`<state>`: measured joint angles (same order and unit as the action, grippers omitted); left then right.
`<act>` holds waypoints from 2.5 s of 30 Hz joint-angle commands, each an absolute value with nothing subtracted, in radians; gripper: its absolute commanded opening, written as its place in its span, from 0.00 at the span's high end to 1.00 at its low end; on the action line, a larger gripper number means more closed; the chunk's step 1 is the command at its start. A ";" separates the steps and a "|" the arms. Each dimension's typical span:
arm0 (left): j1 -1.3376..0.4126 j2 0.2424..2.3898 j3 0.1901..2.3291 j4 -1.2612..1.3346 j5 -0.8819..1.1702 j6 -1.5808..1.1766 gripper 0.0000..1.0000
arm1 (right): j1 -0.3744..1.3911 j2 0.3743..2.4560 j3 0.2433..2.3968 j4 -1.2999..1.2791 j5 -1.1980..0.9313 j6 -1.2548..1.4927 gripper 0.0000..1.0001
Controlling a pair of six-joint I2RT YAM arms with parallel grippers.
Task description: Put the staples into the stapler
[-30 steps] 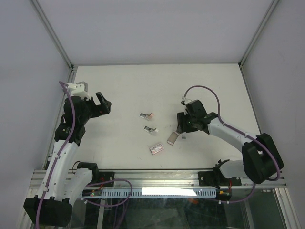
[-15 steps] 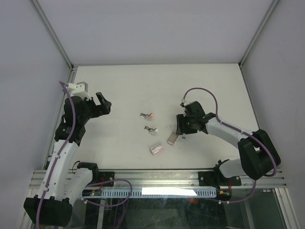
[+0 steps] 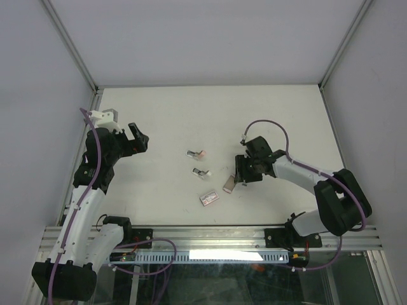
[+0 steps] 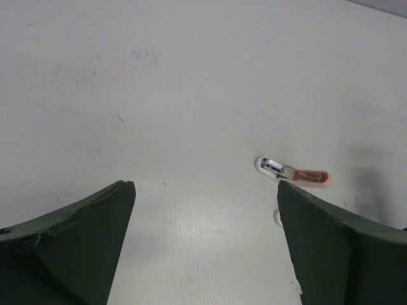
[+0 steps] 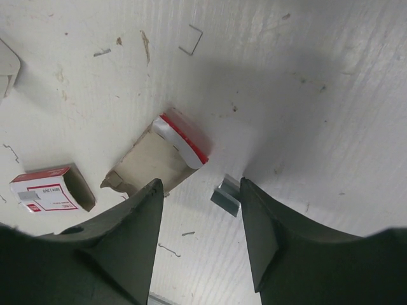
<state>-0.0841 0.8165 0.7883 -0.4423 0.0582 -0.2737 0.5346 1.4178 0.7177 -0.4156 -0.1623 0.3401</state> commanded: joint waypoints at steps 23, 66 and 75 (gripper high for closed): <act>-0.084 0.819 0.797 -0.414 0.075 -0.256 0.01 | 0.709 1.459 0.828 -0.589 0.115 0.479 0.55; -0.282 0.812 0.695 -0.224 0.134 -0.527 0.04 | 0.736 1.347 0.783 -0.540 0.170 0.494 0.42; -0.283 0.820 0.690 -0.224 0.130 -0.517 0.03 | 0.746 1.393 0.780 -0.548 0.198 0.522 0.59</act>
<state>-0.2817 0.8181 0.6891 -0.2802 0.1383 -0.5140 0.7391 1.3865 0.7731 -0.5594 0.1558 0.4919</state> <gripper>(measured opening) 0.969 0.437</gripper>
